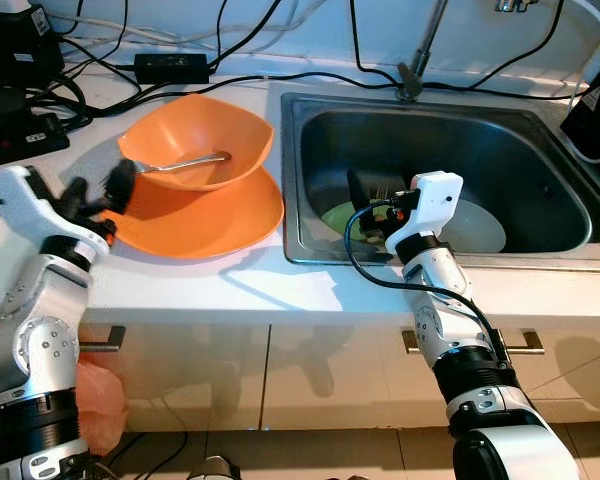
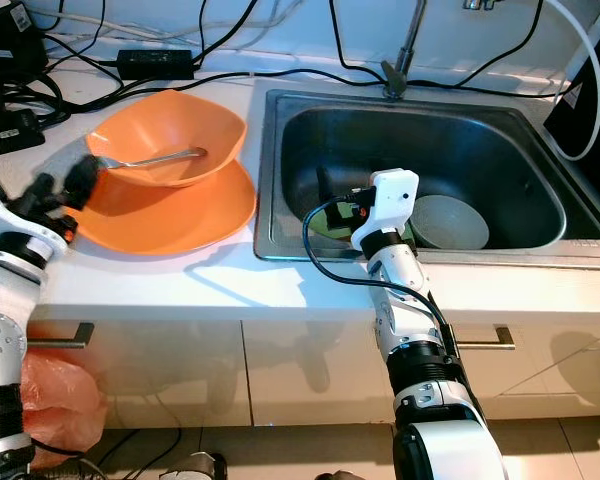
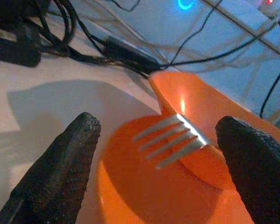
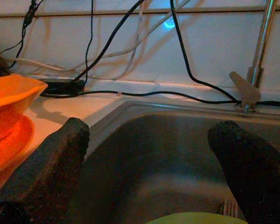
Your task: Kitchen organization
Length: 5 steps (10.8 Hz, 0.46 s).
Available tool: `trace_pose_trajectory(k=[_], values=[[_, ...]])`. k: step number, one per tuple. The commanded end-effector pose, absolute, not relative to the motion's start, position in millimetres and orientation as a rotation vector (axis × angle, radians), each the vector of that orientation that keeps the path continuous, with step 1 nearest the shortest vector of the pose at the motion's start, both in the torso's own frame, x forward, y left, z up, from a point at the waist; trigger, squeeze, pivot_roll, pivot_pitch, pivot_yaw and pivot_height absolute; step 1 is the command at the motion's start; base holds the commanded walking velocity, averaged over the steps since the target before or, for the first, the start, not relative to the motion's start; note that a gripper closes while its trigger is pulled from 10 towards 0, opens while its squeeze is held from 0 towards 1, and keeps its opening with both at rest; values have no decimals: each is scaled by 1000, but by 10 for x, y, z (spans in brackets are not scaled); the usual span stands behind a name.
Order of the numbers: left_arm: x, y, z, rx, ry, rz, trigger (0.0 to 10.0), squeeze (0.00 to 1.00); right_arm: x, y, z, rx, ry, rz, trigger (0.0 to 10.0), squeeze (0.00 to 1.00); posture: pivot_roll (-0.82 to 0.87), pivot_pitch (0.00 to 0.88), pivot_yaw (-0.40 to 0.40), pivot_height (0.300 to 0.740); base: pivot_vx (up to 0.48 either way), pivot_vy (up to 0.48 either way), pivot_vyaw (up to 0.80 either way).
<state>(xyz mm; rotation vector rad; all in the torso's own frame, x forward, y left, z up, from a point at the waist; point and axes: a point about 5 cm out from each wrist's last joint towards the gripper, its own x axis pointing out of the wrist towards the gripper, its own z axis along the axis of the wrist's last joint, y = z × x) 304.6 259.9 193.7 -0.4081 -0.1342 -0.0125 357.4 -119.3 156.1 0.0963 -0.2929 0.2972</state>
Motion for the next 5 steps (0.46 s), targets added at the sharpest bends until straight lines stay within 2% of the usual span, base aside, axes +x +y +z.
trace_pose_trajectory(k=[1, 5], values=[[3041, 2517, 1919, -411, -113, -59, 10000, 0, 3577, -1208, 1566, 88, -293, 299, 10000, 0, 93, 79, -74, 740, 0, 0, 0], [3057, 2419, 1900, -434, -83, -108, 10000, 0, 3573, -1205, 1561, 87, -291, 297, 10000, 0, 91, 85, -74, 740, 0, 0, 0]])
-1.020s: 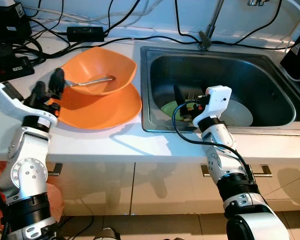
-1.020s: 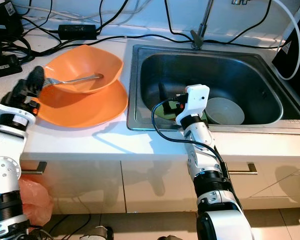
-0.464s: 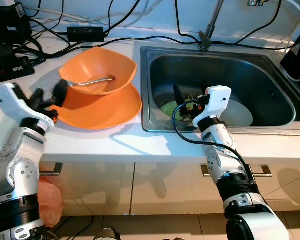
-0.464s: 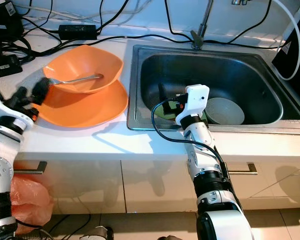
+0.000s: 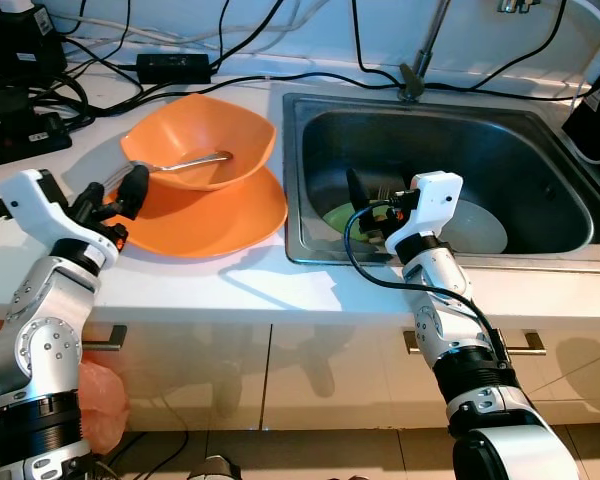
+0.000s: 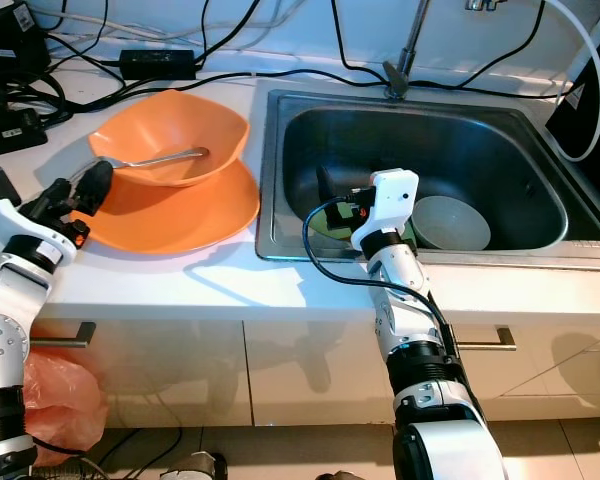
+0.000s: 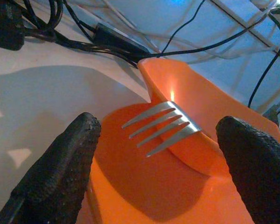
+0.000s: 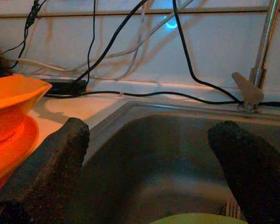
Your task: Kitchen organization
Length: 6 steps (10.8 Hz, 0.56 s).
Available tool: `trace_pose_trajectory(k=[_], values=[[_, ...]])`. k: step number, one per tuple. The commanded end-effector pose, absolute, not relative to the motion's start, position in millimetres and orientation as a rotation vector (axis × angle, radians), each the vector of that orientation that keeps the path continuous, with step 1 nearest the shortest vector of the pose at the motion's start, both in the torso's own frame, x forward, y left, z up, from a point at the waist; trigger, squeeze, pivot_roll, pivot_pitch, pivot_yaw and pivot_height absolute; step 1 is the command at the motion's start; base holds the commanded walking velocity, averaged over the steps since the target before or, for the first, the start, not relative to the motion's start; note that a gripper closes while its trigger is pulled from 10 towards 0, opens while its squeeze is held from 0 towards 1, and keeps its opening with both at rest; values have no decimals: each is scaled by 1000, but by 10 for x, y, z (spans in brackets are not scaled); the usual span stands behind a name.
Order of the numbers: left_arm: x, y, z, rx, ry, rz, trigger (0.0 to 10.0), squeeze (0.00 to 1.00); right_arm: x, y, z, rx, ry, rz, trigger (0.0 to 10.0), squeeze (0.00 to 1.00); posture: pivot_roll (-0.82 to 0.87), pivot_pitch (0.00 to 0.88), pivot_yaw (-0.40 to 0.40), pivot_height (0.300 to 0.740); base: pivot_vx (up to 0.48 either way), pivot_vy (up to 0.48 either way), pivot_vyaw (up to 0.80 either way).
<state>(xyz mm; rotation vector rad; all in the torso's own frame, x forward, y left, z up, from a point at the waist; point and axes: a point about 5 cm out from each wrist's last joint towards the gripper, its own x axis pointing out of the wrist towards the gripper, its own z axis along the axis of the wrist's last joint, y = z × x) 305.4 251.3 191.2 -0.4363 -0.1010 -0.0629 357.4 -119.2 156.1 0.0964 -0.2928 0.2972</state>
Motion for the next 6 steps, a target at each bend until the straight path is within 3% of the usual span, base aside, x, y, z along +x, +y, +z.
trace_pose_trajectory(k=[1, 2, 6], values=[[3062, 2418, 1911, -436, -88, -112, 10000, 0, 3574, -1206, 1559, 88, -290, 296, 10000, 0, 93, 87, -74, 740, 0, 0, 0], [3066, 2417, 1923, -438, -92, -116, 314, 0, 3576, -1206, 1557, 89, -289, 295, 10000, 0, 93, 87, -72, 740, 0, 0, 0], [3066, 2390, 1981, -440, -109, -158, 0, 0, 3581, -1206, 1562, 91, -290, 292, 10000, 0, 93, 86, -70, 740, 0, 0, 0]])
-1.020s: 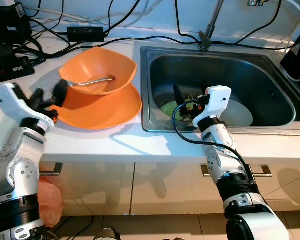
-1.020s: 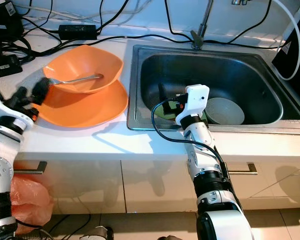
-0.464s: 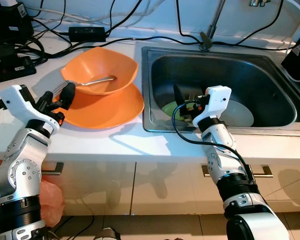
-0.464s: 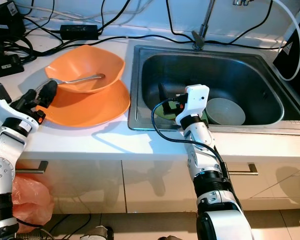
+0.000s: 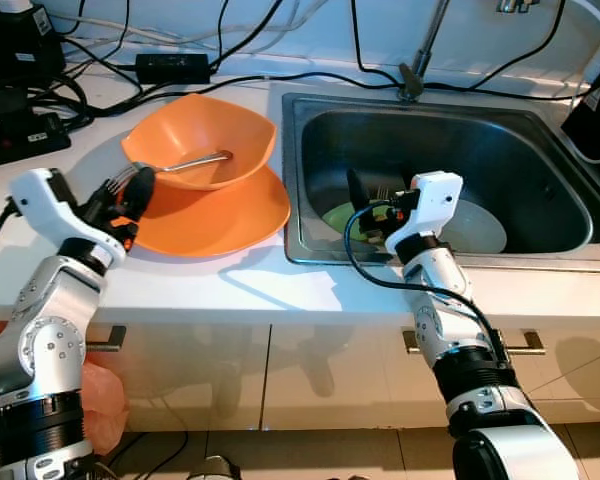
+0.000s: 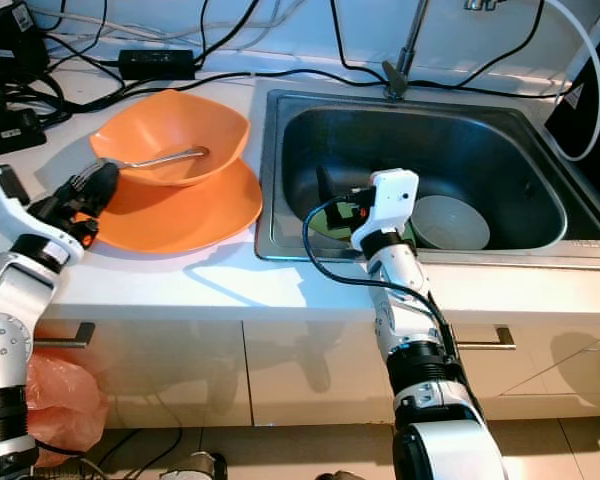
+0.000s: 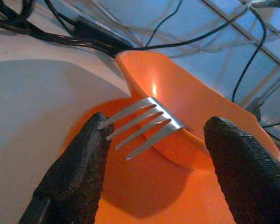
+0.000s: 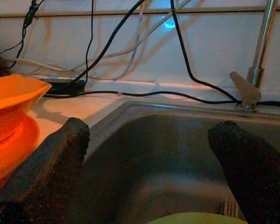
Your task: Kitchen organization
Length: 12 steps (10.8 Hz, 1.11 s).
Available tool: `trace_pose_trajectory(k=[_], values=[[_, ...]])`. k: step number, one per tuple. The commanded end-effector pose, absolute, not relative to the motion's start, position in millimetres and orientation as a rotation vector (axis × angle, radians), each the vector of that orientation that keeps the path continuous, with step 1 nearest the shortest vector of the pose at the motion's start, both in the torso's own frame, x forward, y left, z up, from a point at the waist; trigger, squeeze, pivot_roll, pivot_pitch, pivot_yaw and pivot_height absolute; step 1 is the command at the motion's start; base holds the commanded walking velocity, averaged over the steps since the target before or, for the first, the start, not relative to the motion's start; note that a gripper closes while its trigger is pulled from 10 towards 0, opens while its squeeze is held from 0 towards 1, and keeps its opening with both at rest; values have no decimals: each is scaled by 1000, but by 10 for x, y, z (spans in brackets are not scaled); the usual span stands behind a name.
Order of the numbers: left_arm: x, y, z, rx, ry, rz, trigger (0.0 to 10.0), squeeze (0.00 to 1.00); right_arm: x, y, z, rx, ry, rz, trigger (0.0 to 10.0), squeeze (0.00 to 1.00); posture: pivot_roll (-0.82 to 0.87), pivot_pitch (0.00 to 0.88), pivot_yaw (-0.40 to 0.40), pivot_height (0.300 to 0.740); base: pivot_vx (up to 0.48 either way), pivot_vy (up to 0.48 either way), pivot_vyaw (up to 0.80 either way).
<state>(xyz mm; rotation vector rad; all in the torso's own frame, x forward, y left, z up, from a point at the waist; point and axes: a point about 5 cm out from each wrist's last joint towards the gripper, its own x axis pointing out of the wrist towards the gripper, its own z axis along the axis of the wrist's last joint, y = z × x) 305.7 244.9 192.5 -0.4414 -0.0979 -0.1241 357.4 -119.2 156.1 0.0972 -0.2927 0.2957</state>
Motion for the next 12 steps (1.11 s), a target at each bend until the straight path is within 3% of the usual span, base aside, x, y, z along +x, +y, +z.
trace_pose_trajectory(k=[1, 12], values=[[3062, 2383, 1995, -438, -112, -170, 0, 0, 3581, -1206, 1562, 90, -290, 292, 10000, 0, 93, 86, -70, 740, 0, 0, 0], [3053, 2347, 2023, -440, -131, -215, 0, 0, 3581, -1216, 1558, 88, -287, 291, 10000, 0, 94, 86, -73, 740, 0, 0, 0]])
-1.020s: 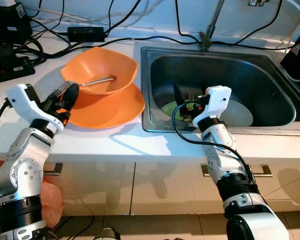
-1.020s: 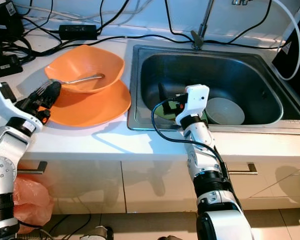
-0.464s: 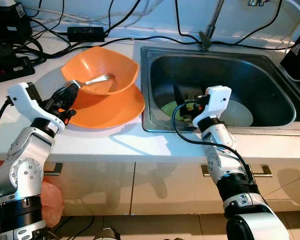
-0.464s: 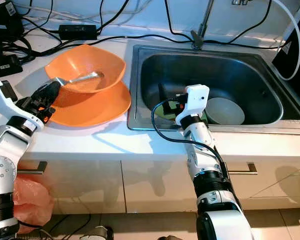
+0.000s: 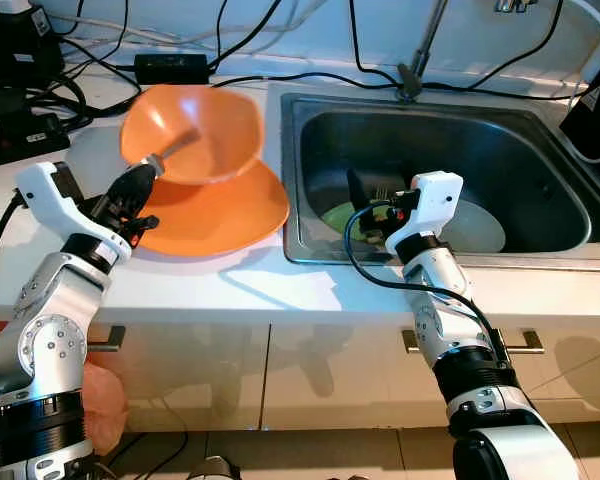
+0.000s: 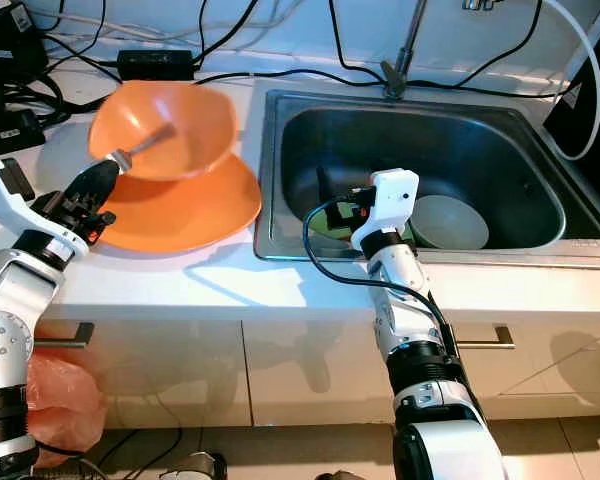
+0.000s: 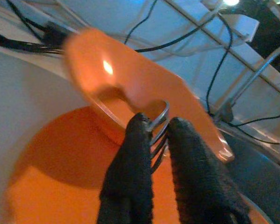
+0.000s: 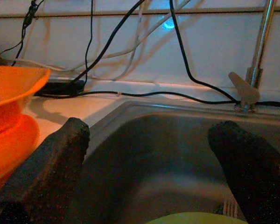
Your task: Kitchen organization
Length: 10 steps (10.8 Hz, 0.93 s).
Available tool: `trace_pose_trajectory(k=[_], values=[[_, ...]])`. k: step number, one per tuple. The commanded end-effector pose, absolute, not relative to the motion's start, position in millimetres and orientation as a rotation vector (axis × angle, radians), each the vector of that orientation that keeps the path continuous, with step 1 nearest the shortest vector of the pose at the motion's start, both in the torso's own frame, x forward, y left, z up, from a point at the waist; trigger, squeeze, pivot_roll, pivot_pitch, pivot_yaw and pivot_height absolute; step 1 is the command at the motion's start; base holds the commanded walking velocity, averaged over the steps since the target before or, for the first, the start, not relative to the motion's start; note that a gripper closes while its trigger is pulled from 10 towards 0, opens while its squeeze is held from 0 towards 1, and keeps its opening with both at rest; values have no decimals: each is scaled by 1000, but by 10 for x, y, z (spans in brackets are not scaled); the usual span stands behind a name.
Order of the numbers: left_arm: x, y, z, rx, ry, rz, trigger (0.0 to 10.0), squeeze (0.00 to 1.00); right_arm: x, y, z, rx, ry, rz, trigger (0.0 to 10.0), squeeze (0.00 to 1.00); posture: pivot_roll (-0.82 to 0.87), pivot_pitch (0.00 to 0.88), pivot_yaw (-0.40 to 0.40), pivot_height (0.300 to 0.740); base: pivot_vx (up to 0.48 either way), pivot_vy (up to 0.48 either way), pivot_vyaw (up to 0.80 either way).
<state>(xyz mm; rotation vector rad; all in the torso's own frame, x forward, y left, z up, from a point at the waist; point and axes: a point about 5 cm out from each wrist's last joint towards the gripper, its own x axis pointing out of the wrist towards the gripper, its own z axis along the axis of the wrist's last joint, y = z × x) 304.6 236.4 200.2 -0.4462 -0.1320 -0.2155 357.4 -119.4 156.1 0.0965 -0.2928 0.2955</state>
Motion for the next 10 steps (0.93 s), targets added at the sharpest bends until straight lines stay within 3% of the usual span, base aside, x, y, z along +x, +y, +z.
trace_pose_trajectory(k=[1, 2, 10], values=[[3048, 2326, 2016, -439, -130, -238, 3020, 0, 3584, -1215, 1556, 87, -285, 291, 10000, 0, 92, 81, -73, 740, 0, 0, 0], [3042, 2287, 2031, -434, -136, -270, 10000, 0, 3584, -1216, 1555, 87, -284, 290, 10000, 0, 92, 79, -72, 740, 0, 0, 0], [2972, 2062, 2234, -405, -203, -447, 10000, 0, 3585, -1194, 1549, 92, -280, 296, 10000, 0, 94, 75, -70, 740, 0, 0, 0]])
